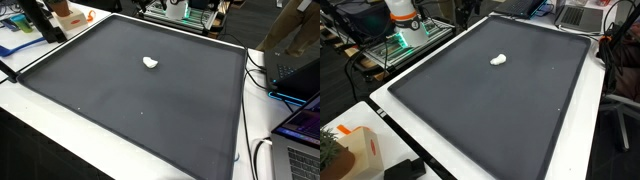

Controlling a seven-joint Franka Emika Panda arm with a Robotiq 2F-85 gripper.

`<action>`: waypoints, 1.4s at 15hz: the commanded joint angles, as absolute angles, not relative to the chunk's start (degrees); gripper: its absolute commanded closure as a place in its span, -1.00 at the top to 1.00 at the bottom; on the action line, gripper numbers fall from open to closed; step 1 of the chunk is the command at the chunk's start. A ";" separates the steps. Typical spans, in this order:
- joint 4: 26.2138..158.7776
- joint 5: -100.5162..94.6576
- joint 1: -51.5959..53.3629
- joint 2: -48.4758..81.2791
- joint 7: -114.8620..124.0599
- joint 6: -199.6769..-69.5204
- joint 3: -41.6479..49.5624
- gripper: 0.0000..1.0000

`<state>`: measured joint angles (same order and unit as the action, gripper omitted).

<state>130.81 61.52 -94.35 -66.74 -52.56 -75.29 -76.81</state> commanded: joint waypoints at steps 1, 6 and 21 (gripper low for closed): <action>131.07 57.60 -92.17 -60.24 -50.26 -83.16 -77.62 1.00; 131.05 55.38 -91.07 -56.20 -48.81 -86.33 -77.77 1.00; 126.53 41.39 -68.96 -25.59 -45.10 -94.62 -53.64 1.00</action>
<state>125.52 41.94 -80.24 -33.86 -53.90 -93.02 -61.28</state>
